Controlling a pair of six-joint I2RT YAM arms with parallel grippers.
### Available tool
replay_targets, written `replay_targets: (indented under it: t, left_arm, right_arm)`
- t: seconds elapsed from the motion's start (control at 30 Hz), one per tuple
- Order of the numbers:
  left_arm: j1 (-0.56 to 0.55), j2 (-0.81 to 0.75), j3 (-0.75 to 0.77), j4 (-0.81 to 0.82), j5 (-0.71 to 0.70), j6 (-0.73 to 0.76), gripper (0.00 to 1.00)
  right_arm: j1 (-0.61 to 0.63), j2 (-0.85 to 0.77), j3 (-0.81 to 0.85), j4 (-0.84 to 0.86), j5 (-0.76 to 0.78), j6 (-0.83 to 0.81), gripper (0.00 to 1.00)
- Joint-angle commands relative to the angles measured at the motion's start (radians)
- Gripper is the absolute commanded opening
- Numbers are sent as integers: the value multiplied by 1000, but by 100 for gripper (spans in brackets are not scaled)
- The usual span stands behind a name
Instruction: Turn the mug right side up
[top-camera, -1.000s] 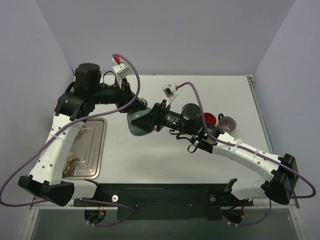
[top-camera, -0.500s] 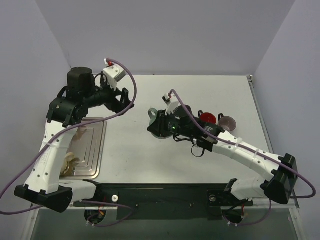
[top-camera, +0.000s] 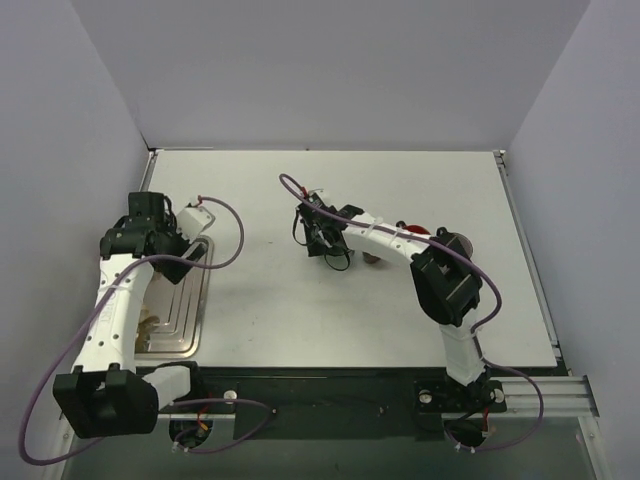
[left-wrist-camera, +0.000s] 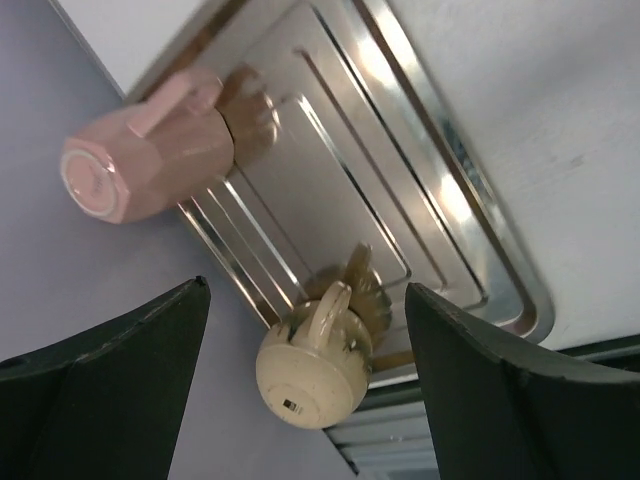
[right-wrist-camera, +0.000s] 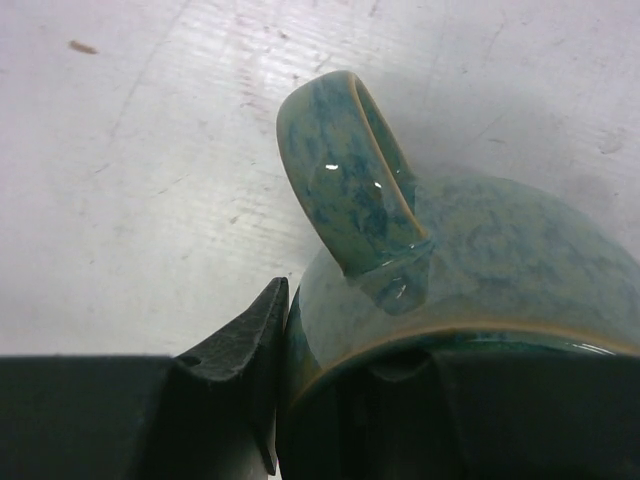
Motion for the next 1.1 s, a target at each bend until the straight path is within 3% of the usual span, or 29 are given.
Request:
replay_targets:
  t: [0.0, 0.27, 0.33, 0.43, 0.53, 0.7, 0.8, 0.83, 0.87, 0.9, 0.93, 1.07]
  left_arm:
    - [103, 19, -108, -3, -69, 249, 89]
    - [230, 132, -214, 112, -144, 445, 89]
    - [250, 163, -245, 178, -190, 467, 89]
    - [292, 249, -231, 169, -234, 479, 89]
    - [322, 341, -173, 93, -231, 448, 88]
    - [359, 389, -194, 68, -222, 481, 81]
    - [359, 410, -208, 48, -228, 471, 61]
    - [359, 416, -203, 27, -224, 465, 45]
    - [359, 422, -200, 14, -221, 459, 38]
    - [359, 424, -191, -1, -207, 450, 7]
    - [359, 422, -179, -10, -195, 445, 0]
    - [349, 390, -62, -148, -14, 407, 0]
  right_arm:
    - [-34, 10, 91, -42, 81, -18, 0]
    - [-73, 105, 110, -36, 7, 19, 4]
    - [-81, 108, 107, -34, -2, 17, 15]
    - [-84, 96, 104, -43, -27, 16, 41]
    - [-80, 38, 79, -48, -24, 10, 53]
    - [-67, -50, 49, -57, -10, -12, 60]
    - [-55, -117, 29, -68, 9, -24, 61]
    - [-52, -148, 24, -73, 16, -30, 61]
    - [-46, -163, 15, -73, 21, -33, 61]
    - [-43, -186, 10, -76, 25, -38, 61]
    - [-41, -203, 3, -77, 27, -40, 61]
    - [-28, -295, -34, -85, 39, -61, 61]
